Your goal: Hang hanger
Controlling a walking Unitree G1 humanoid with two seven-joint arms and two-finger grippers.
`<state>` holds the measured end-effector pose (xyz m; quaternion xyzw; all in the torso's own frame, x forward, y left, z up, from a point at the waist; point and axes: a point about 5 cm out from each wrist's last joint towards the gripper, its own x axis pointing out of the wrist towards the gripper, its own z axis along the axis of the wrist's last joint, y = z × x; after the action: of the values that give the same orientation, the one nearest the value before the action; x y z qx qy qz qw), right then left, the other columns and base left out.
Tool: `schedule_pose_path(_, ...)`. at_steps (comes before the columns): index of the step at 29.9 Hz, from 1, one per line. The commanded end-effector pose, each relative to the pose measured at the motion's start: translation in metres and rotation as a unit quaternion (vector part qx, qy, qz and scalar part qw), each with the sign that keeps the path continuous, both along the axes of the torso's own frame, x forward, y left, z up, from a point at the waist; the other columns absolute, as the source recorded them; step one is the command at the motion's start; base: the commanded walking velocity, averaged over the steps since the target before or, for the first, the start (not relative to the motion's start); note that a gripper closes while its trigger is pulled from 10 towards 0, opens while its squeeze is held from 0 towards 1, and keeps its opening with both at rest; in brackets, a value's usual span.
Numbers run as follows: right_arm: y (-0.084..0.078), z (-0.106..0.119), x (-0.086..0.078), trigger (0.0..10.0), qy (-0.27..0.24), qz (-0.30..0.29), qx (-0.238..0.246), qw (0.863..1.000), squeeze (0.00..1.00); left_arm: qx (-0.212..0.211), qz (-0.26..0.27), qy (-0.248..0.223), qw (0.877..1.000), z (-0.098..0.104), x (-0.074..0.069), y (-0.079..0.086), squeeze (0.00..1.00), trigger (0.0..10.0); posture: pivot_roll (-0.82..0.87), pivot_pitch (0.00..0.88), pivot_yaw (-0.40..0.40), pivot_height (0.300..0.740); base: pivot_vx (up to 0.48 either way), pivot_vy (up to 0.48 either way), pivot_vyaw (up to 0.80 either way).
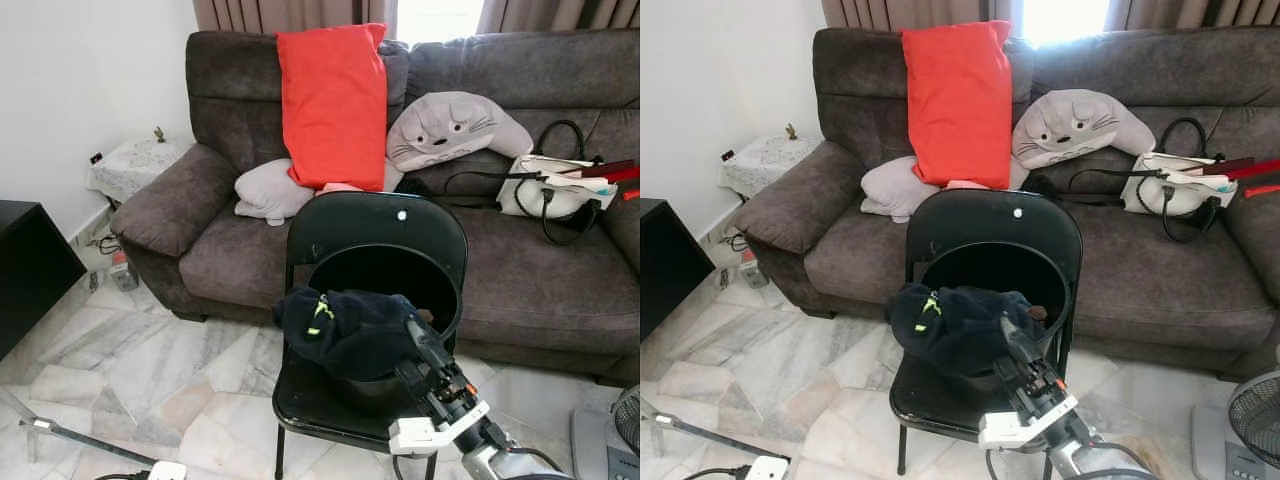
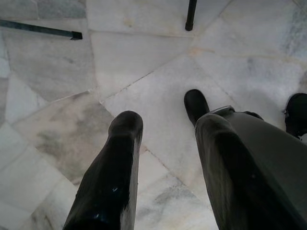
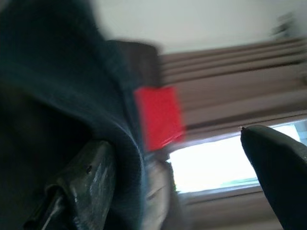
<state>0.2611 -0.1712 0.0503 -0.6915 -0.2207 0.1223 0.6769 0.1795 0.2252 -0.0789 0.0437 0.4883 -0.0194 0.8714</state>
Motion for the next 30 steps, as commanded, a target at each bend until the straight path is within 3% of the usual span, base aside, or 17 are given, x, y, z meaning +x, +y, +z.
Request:
schedule_pose_path(1,0.000,-0.005,0.000,10.0,0.026,-0.009,0.001,1.000,0.00,0.002,0.004,0.000,1.000,0.001,-0.001,0.004,0.00,10.0,-0.09,0.002,0.108,0.740,0.000,0.000,0.00)
schedule_pose_path(8,0.004,0.009,0.006,10.0,-0.005,0.005,0.022,1.000,0.00,0.000,0.006,0.001,1.000,0.001,-0.001,0.004,0.00,10.0,-0.08,0.002,0.107,0.740,0.000,0.000,0.00)
schedule_pose_path(11,0.011,0.017,0.003,10.0,-0.028,0.051,0.045,0.997,0.00,0.000,0.005,0.001,1.000,0.001,-0.001,0.005,0.00,10.0,-0.09,0.004,0.110,0.740,0.000,0.000,0.00)
schedule_pose_path(14,0.013,0.004,0.002,10.0,0.012,0.059,0.029,0.998,0.00,0.000,0.003,0.002,1.000,0.001,-0.001,0.004,0.00,10.0,-0.09,0.004,0.112,0.740,0.000,0.000,0.00)
schedule_pose_path(17,0.009,-0.014,0.004,10.0,0.055,0.036,-0.020,0.998,0.00,-0.001,0.002,0.001,1.000,0.001,-0.001,0.004,0.00,10.0,-0.09,0.003,0.112,0.740,0.000,0.000,0.00)
schedule_pose_path(21,0.009,-0.020,0.009,10.0,0.076,0.032,-0.026,0.996,0.00,-0.001,0.003,0.001,1.000,0.001,0.000,0.004,0.00,10.0,-0.08,0.000,0.112,0.740,0.000,0.000,0.00)
schedule_pose_path(23,0.009,-0.028,0.010,10.0,0.129,0.027,-0.025,0.991,0.00,-0.001,0.003,0.001,1.000,0.001,0.000,0.004,0.00,10.0,-0.08,0.000,0.112,0.740,0.000,0.000,0.00)
schedule_pose_path(24,0.008,-0.030,0.011,10.0,0.131,0.023,-0.034,0.991,0.00,-0.001,0.003,0.001,1.000,0.001,-0.001,0.004,0.00,10.0,-0.08,0.000,0.110,0.740,0.000,0.000,0.00)
schedule_pose_path(25,0.008,-0.032,0.011,10.0,0.129,0.020,-0.041,0.991,0.00,-0.001,0.003,0.001,1.000,0.001,-0.001,0.004,0.00,10.0,-0.08,0.000,0.110,0.740,0.000,0.000,0.00)
schedule_pose_path(30,0.008,-0.001,0.027,10.0,-0.006,0.035,0.009,0.999,0.00,0.000,0.007,-0.001,1.000,0.001,-0.001,0.004,0.00,10.0,-0.07,0.000,0.110,0.740,0.000,0.000,0.00)
